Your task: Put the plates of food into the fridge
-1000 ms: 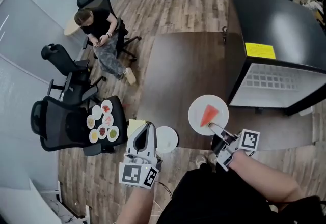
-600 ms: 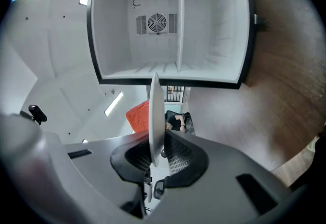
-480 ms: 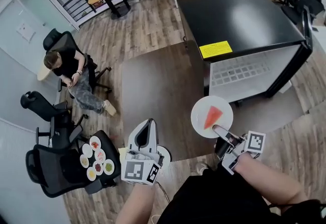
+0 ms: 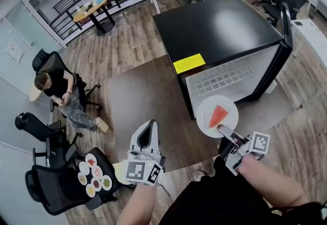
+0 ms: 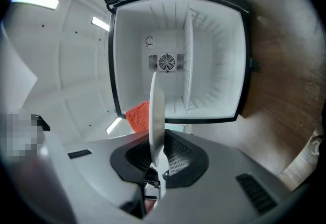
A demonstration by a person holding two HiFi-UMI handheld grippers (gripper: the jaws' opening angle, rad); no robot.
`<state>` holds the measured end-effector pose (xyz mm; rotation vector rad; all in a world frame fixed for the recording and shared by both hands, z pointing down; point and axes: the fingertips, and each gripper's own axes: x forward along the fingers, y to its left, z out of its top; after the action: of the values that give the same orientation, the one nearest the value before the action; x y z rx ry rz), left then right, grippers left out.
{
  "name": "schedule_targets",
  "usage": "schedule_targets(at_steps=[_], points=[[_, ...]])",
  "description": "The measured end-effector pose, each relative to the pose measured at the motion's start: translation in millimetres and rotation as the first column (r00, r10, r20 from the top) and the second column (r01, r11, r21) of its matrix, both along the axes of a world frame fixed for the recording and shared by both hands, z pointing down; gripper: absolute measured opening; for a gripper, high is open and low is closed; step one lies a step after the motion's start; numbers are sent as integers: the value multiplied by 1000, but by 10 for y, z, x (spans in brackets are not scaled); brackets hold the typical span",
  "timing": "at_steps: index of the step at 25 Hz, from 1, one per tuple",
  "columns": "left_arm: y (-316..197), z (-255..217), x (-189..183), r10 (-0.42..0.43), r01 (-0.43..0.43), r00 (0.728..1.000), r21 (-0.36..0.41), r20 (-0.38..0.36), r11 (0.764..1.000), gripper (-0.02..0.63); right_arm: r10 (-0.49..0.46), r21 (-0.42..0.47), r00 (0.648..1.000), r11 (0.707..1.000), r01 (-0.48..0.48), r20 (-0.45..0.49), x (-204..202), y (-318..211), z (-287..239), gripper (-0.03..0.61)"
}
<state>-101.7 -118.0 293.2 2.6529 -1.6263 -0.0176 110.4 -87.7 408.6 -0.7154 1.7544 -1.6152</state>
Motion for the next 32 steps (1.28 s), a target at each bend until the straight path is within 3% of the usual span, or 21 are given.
schedule_targets(at_steps=[7, 12, 32], points=[[-195, -93, 363, -29, 29, 1000, 2, 2, 1000, 5, -16, -6, 1000, 1000, 16, -9, 361, -326, -48, 32], [-311, -125, 420, -78, 78, 997, 8, 5, 997, 5, -35, -20, 999, 999, 35, -14, 439, -636, -47, 32], [-707, 83, 58, -199, 203, 978, -75, 59, 976, 5, -82, -109, 996, 991, 79, -26, 187, -1562, 234, 32]])
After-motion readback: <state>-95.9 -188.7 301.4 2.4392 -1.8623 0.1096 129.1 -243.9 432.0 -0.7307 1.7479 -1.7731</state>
